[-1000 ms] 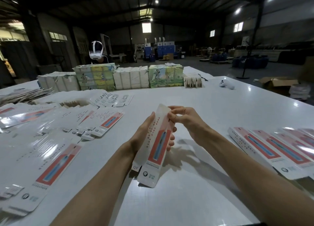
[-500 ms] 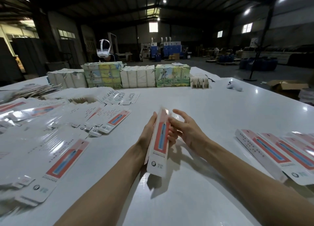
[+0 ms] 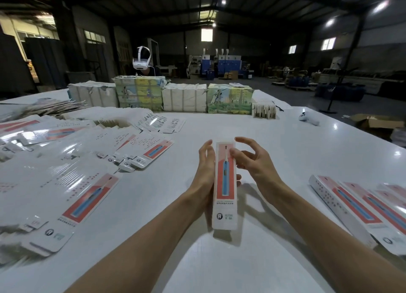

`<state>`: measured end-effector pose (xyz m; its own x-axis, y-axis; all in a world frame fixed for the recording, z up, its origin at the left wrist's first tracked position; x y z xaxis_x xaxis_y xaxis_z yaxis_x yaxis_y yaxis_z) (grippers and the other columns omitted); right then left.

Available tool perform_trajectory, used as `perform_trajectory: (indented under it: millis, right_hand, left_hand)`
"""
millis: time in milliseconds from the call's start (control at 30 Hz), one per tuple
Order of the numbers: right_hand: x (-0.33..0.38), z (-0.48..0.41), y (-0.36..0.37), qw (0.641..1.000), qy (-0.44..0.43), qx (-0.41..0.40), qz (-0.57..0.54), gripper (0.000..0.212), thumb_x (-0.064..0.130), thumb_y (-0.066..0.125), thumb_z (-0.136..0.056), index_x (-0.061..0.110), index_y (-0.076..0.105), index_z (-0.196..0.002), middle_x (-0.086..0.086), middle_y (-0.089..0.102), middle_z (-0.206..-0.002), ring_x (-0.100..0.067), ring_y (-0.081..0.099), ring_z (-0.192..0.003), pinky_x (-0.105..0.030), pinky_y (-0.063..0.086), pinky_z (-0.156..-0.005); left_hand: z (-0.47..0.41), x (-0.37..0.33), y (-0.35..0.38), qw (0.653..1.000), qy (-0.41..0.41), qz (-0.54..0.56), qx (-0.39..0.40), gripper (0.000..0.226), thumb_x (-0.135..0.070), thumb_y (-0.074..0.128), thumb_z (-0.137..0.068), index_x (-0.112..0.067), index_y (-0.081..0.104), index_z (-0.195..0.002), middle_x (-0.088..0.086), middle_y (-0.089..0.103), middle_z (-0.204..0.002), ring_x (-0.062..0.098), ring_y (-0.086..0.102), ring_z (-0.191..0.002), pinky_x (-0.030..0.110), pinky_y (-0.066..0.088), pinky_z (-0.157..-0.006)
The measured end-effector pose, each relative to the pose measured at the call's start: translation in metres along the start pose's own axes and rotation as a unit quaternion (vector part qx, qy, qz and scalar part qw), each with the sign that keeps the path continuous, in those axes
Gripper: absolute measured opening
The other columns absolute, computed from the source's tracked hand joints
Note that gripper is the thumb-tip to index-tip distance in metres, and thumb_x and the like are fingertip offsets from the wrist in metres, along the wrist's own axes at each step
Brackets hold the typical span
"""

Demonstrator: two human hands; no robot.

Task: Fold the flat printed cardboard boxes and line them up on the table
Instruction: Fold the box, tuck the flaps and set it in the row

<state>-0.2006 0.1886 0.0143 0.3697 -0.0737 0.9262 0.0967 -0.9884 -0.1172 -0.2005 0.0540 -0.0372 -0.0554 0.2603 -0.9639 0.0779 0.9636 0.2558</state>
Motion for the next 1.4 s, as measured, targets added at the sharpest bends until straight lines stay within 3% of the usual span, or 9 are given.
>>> perform_trajectory:
  millis: [133, 267, 500, 667, 800, 967, 1167, 1300, 1400]
  right_hand:
    - [-0.002, -0.001, -0.005, 1.0, 0.0, -0.006, 0.0, 0.045, 0.043, 0.071, -0.095, 0.029, 0.06, -0.136, -0.003, 0.08, -0.098, -0.024, 0.075, -0.095, -0.045, 0.06, -0.095]
    - [-0.004, -0.001, -0.004, 1.0, 0.019, 0.007, -0.023, 0.047, 0.043, 0.072, -0.095, 0.033, 0.06, -0.14, 0.005, 0.079, -0.105, -0.02, 0.078, -0.099, -0.04, 0.066, -0.082]
    - [-0.013, -0.002, -0.002, 0.999, 0.038, 0.026, 0.014, 0.027, 0.04, 0.072, -0.098, 0.022, 0.071, -0.119, -0.015, 0.075, -0.103, -0.035, 0.073, -0.104, -0.056, 0.061, -0.091]
    - [-0.017, 0.0, 0.006, 0.997, 0.031, 0.055, 0.039, 0.028, 0.043, 0.06, -0.105, 0.024, 0.06, -0.125, -0.011, 0.072, -0.111, -0.024, 0.076, -0.098, -0.044, 0.067, -0.073]
    - [-0.02, -0.005, -0.009, 0.998, 0.038, -0.037, 0.014, 0.037, 0.046, 0.045, -0.11, 0.028, 0.045, -0.143, -0.005, 0.072, -0.104, -0.016, 0.076, -0.084, -0.027, 0.062, -0.067]
    - [-0.025, -0.01, -0.035, 0.995, 0.027, -0.09, 0.032, 0.018, 0.019, 0.057, -0.107, 0.011, 0.072, -0.112, -0.003, 0.075, -0.088, -0.016, 0.067, -0.072, -0.02, 0.055, -0.061]
    - [-0.007, -0.013, -0.034, 0.989, -0.057, -0.062, 0.118, 0.009, 0.01, 0.062, -0.104, 0.013, 0.07, -0.105, 0.008, 0.077, -0.086, -0.012, 0.078, -0.084, -0.025, 0.063, -0.068]
    - [0.008, -0.01, -0.026, 0.985, -0.112, -0.035, 0.129, 0.023, -0.015, 0.054, -0.095, 0.006, 0.064, -0.097, -0.001, 0.079, -0.102, -0.017, 0.078, -0.097, -0.036, 0.066, -0.068]
    - [0.005, -0.013, -0.026, 0.992, -0.09, -0.011, 0.086, 0.016, -0.007, 0.056, -0.1, 0.005, 0.066, -0.1, -0.001, 0.08, -0.103, -0.024, 0.078, -0.097, -0.037, 0.066, -0.069]
  left_hand:
    - [0.006, 0.001, 0.022, 0.996, -0.028, 0.007, 0.087, 0.069, -0.076, 0.056, -0.088, -0.049, 0.04, -0.149, -0.001, 0.074, -0.117, 0.032, 0.079, -0.096, 0.042, 0.064, -0.071]
    - [0.003, 0.005, 0.029, 0.991, -0.021, -0.01, 0.134, 0.121, -0.032, 0.095, -0.072, -0.058, 0.012, -0.155, 0.007, 0.059, -0.129, 0.03, 0.078, -0.099, 0.039, 0.064, -0.074]
    - [0.005, 0.002, 0.013, 0.988, 0.0, -0.133, 0.081, 0.096, -0.018, 0.083, -0.075, -0.045, 0.027, -0.149, 0.013, 0.066, -0.115, 0.028, 0.076, -0.092, 0.03, 0.062, -0.071]
    - [0.005, -0.003, 0.012, 0.982, 0.015, -0.172, 0.075, 0.091, -0.014, 0.082, -0.081, -0.039, 0.029, -0.15, 0.014, 0.066, -0.115, 0.026, 0.075, -0.092, 0.035, 0.065, -0.075]
    - [0.01, -0.001, 0.015, 0.985, -0.007, -0.135, 0.105, 0.097, -0.019, 0.084, -0.076, -0.044, 0.026, -0.15, 0.014, 0.063, -0.126, 0.032, 0.077, -0.101, 0.045, 0.065, -0.085]
    - [0.015, 0.004, 0.025, 0.968, -0.006, -0.206, 0.145, 0.089, -0.024, 0.085, -0.076, -0.042, 0.035, -0.147, 0.007, 0.065, -0.123, 0.028, 0.075, -0.104, 0.04, 0.065, -0.084]
    - [0.012, 0.013, 0.022, 0.966, -0.024, -0.211, 0.148, 0.084, -0.016, 0.084, -0.086, -0.045, 0.034, -0.147, 0.009, 0.065, -0.126, 0.037, 0.074, -0.107, 0.055, 0.062, -0.092]
    - [0.013, 0.012, 0.023, 0.963, -0.013, -0.224, 0.151, 0.084, -0.03, 0.084, -0.079, -0.05, 0.034, -0.143, 0.004, 0.068, -0.116, 0.027, 0.078, -0.096, 0.038, 0.065, -0.077]
    - [0.013, 0.006, 0.023, 0.96, 0.005, -0.24, 0.144, 0.087, -0.034, 0.082, -0.074, -0.047, 0.032, -0.144, -0.001, 0.066, -0.113, 0.013, 0.078, -0.087, 0.023, 0.06, -0.068]
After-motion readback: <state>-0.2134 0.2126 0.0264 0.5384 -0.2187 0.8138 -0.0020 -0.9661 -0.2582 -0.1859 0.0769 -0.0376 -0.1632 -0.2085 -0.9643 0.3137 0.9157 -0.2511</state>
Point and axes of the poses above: each hand's wrist, its own z-axis away from the middle knuckle, its own y-axis out of the palm, x = y × z, the point moved 10 cm from there along -z, towards the middle knuckle
